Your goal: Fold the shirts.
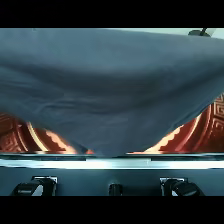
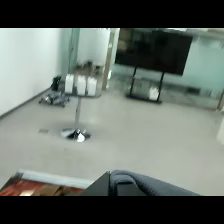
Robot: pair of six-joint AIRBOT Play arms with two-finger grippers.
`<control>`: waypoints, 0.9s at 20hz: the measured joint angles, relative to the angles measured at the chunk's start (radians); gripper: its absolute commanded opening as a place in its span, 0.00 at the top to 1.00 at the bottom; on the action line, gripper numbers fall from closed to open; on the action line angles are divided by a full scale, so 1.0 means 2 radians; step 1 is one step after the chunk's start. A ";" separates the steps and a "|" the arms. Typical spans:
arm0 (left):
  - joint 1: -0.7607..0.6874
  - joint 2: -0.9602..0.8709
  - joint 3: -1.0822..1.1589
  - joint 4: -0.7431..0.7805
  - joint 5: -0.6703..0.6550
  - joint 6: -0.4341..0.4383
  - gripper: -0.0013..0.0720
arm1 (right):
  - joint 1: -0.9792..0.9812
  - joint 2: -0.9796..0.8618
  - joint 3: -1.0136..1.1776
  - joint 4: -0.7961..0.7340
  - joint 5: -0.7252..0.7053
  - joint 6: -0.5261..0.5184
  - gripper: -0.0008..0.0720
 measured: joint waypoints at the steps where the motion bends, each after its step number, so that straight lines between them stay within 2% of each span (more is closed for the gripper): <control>1: 0.000 0.000 -0.020 0.009 0.016 0.000 0.95 | 0.000 -0.009 -0.001 -0.002 0.007 0.005 0.93; 4: 0.001 -0.001 -0.126 0.023 0.054 0.000 0.95 | 0.000 -0.065 -0.019 -0.006 0.027 0.033 0.93; 7: 0.001 -0.015 -0.274 0.010 0.033 0.000 0.95 | 0.000 -0.159 -0.038 -0.003 -0.014 0.098 0.93; 9: 0.001 -0.039 -0.354 -0.009 0.006 0.000 0.95 | 0.000 -0.227 -0.044 0.000 -0.066 0.167 0.93; 13: 0.001 -0.104 -0.434 -0.044 -0.026 0.000 0.95 | 0.000 -0.333 -0.049 0.031 -0.139 0.348 0.93; 15: 0.001 -0.137 -0.450 -0.068 -0.031 0.000 0.95 | 0.000 -0.372 -0.049 0.079 -0.148 0.392 0.93; 16: 0.001 -0.152 -0.454 -0.078 -0.036 0.000 0.95 | 0.000 -0.388 -0.050 0.106 -0.146 0.398 0.86; 17: 0.001 -0.167 -0.457 -0.087 -0.037 0.000 0.95 | 0.000 -0.403 -0.050 0.136 -0.139 0.398 0.63; 18: 0.001 -0.180 -0.460 -0.093 -0.038 0.000 0.95 | 0.000 -0.412 -0.050 0.161 -0.132 0.387 0.49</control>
